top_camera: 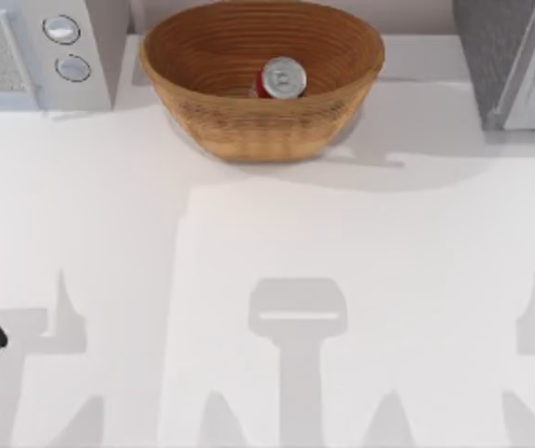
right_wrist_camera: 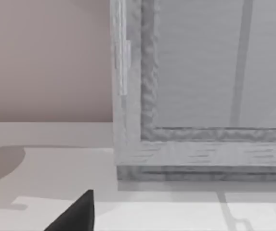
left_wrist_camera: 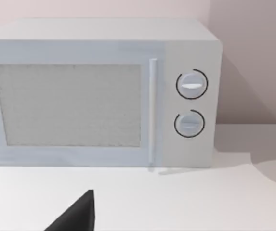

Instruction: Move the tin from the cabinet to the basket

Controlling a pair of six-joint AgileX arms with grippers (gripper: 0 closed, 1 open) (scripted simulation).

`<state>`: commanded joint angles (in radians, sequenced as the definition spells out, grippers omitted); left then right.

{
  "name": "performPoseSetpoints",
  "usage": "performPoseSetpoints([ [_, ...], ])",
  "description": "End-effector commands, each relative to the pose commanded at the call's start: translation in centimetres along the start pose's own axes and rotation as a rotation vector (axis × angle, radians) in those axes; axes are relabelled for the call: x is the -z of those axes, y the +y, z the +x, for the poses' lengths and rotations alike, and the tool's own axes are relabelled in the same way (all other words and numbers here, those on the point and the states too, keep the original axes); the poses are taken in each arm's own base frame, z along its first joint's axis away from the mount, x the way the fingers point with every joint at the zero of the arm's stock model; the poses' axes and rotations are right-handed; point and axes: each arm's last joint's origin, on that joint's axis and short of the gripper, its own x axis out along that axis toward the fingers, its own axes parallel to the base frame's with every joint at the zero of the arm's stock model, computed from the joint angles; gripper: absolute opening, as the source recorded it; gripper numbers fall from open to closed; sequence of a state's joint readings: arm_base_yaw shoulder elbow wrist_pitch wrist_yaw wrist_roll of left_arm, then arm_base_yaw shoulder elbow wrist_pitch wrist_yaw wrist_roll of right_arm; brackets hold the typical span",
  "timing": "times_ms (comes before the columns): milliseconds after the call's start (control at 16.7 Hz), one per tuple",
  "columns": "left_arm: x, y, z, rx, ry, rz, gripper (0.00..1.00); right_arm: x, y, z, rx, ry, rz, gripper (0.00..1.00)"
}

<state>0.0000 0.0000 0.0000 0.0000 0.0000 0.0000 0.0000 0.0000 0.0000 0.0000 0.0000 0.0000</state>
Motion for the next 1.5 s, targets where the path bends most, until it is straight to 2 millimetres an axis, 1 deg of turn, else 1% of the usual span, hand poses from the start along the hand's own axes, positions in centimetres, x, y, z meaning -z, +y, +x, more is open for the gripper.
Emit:
performPoseSetpoints([
  [300, 0.0, 0.0, 0.0, 0.000, 0.000, 0.000, 1.00, -0.2, 0.0, 0.1, -0.002, -0.003, 0.001, 1.00],
  [540, 0.0, 0.0, 0.0, 0.000, 0.000, 0.000, 1.00, -1.9, -1.0, 0.8, -0.007, -0.036, -0.003, 1.00],
  [720, 0.0, 0.0, 0.0, 0.000, 0.000, 0.000, 1.00, -3.4, -2.6, 2.2, -0.005, -0.046, -0.012, 1.00],
  [900, 0.0, 0.0, 0.0, 0.000, 0.000, 0.000, 1.00, -4.3, -5.5, 4.0, 0.000, -0.039, -0.018, 1.00],
  [1080, 0.0, 0.0, 0.0, 0.000, 0.000, 0.000, 1.00, -4.2, -9.4, 5.5, 0.004, -0.024, -0.017, 1.00],
  [1200, 0.0, 0.0, 0.0, 0.000, 0.000, 0.000, 1.00, -3.5, -12.3, 6.0, 0.004, -0.013, -0.012, 1.00],
  [1320, 0.0, 0.0, 0.0, 0.000, 0.000, 0.000, 1.00, -2.5, -15.1, 6.0, 0.004, -0.005, -0.006, 1.00],
  [1500, 0.0, 0.0, 0.0, 0.000, 0.000, 0.000, 1.00, -1.0, -18.2, 5.5, 0.001, 0.001, 0.000, 1.00],
])
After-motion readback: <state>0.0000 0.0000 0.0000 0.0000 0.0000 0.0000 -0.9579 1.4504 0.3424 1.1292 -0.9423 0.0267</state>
